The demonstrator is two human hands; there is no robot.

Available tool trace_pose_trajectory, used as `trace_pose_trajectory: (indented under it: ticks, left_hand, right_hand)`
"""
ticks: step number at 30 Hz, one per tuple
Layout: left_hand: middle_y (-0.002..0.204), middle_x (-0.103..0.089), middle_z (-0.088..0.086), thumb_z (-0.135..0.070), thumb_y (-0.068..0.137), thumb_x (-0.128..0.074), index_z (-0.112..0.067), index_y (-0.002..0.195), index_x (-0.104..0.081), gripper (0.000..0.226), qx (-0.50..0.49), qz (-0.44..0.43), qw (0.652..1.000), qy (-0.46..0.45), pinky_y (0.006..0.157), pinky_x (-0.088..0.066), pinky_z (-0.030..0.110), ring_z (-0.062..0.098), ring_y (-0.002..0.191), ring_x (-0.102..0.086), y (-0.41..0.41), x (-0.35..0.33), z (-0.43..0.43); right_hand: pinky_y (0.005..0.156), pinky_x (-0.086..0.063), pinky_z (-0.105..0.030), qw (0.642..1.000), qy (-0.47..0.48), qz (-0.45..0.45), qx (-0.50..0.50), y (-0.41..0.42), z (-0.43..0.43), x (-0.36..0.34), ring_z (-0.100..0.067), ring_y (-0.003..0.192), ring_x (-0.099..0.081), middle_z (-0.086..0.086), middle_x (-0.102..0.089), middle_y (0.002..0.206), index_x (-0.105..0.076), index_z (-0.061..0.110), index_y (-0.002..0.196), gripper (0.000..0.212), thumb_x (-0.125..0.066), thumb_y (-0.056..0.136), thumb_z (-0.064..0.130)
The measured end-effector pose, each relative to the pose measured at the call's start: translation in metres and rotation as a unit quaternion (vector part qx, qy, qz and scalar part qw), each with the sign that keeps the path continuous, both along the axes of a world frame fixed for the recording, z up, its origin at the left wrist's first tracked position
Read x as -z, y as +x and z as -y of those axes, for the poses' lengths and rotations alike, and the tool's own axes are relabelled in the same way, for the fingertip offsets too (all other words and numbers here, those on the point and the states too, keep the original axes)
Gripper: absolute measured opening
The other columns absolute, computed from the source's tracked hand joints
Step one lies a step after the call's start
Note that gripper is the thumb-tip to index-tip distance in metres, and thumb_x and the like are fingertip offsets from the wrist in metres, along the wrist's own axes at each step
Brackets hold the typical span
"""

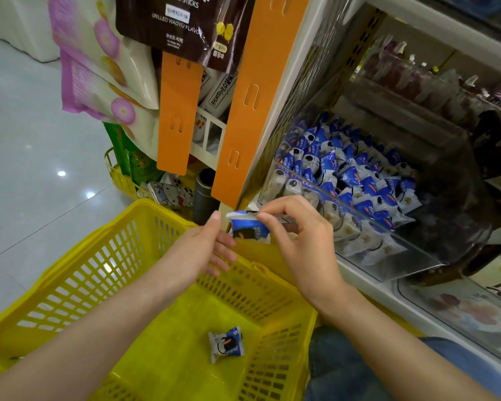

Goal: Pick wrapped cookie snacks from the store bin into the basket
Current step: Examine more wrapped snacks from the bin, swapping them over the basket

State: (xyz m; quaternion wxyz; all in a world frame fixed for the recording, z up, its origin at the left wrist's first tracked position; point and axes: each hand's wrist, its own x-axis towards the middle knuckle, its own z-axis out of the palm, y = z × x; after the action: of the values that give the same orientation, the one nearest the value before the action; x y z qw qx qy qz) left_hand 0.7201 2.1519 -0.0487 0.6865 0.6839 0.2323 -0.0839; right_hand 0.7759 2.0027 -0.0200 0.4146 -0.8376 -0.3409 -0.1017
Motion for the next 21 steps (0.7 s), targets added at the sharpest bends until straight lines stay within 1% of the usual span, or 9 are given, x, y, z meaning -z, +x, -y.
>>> trace_pose_trajectory:
  ticks: [2,4,7,9,13,15,17,19,21]
  left_hand:
    - [0.07,-0.073,0.001,-0.053,0.095,-0.018,-0.015,0.085,-0.065,0.061,-0.009,-0.01,0.994,-0.109,0.062,-0.05,0.028,0.02,0.069,-0.068,0.0,-0.003,-0.002]
    - [0.084,-0.075,0.004,-0.051,0.094,-0.03,-0.015,0.093,-0.068,0.052,-0.043,0.024,0.986,-0.157,0.068,-0.051,0.029,0.019,0.078,-0.07,0.0,-0.004,-0.003]
    - [0.087,-0.075,0.002,-0.029,0.093,-0.05,-0.014,0.097,-0.068,0.024,-0.09,0.075,0.982,-0.148,0.069,-0.05,0.027,0.014,0.081,-0.068,0.0,-0.006,-0.004]
    - [0.085,-0.075,0.0,-0.02,0.093,-0.052,-0.016,0.095,-0.068,0.016,-0.102,0.095,0.982,-0.128,0.07,-0.051,0.025,0.01,0.078,-0.069,0.0,-0.006,-0.003]
    - [0.076,-0.074,-0.012,-0.018,0.095,-0.049,-0.025,0.088,-0.062,0.017,-0.107,0.122,0.984,-0.067,0.067,-0.052,0.021,0.002,0.074,-0.068,0.001,-0.006,-0.002]
    - [0.071,-0.072,-0.016,-0.015,0.095,-0.047,-0.026,0.085,-0.061,0.02,-0.087,0.128,0.987,-0.046,0.06,-0.053,0.016,-0.001,0.069,-0.067,0.001,-0.006,0.001]
    - [0.074,-0.072,-0.011,-0.01,0.094,-0.047,-0.026,0.088,-0.06,0.021,-0.049,0.136,0.989,-0.015,0.058,-0.05,0.011,-0.003,0.069,-0.066,-0.001,-0.006,0.004]
    - [0.089,-0.07,-0.006,-0.007,0.093,-0.048,-0.026,0.095,-0.059,0.022,-0.027,0.153,0.987,0.034,0.064,-0.049,0.012,0.001,0.077,-0.065,-0.002,-0.004,0.005]
    - [0.099,-0.065,0.0,-0.005,0.091,-0.051,-0.024,0.104,-0.055,0.023,-0.03,0.175,0.98,0.09,0.075,-0.05,0.022,0.012,0.089,-0.062,-0.002,-0.003,0.004]
  right_hand:
    - [0.079,-0.049,-0.02,0.999,-0.02,0.026,-0.036,-0.001,0.0,0.001,-0.005,0.091,-0.057,0.0,-0.062,0.094,-0.068,0.01,0.089,0.008,-0.063,0.085,0.015]
    - [0.079,-0.048,-0.024,0.993,-0.057,0.062,-0.078,-0.004,0.0,0.002,-0.008,0.096,-0.054,-0.004,-0.062,0.097,-0.069,0.008,0.087,0.013,-0.063,0.085,0.019]
    - [0.071,-0.049,-0.028,0.975,-0.135,0.137,-0.114,-0.006,0.001,0.002,-0.012,0.095,-0.052,-0.005,-0.063,0.097,-0.07,0.01,0.088,0.02,-0.057,0.085,0.025]
    - [0.068,-0.051,-0.031,0.972,-0.167,0.129,-0.103,-0.006,0.001,0.003,-0.013,0.09,-0.056,-0.002,-0.062,0.095,-0.069,0.014,0.089,0.022,-0.055,0.088,0.03]
    - [0.072,-0.05,-0.023,0.988,-0.091,-0.123,-0.004,-0.005,-0.003,0.001,-0.004,0.085,-0.058,0.009,-0.06,0.096,-0.056,0.021,0.104,0.026,-0.045,0.092,0.041]
    - [0.071,-0.052,-0.021,0.97,-0.033,-0.239,0.023,-0.001,-0.004,0.002,-0.003,0.085,-0.061,0.008,-0.062,0.099,-0.05,0.022,0.11,0.022,-0.048,0.092,0.035]
    - [0.065,-0.054,-0.019,0.939,0.035,-0.343,-0.006,0.0,-0.006,0.002,-0.003,0.082,-0.065,0.004,-0.065,0.1,-0.052,0.023,0.107,0.014,-0.05,0.093,0.025]
    - [0.061,-0.055,-0.02,0.921,0.075,-0.382,-0.03,-0.001,-0.008,0.002,-0.003,0.079,-0.066,0.001,-0.066,0.101,-0.054,0.027,0.103,0.013,-0.051,0.093,0.018]
    - [0.062,-0.057,-0.024,0.923,0.08,-0.376,-0.03,-0.002,-0.009,0.002,-0.007,0.08,-0.067,-0.003,-0.066,0.105,-0.053,0.028,0.102,0.017,-0.053,0.092,0.015]
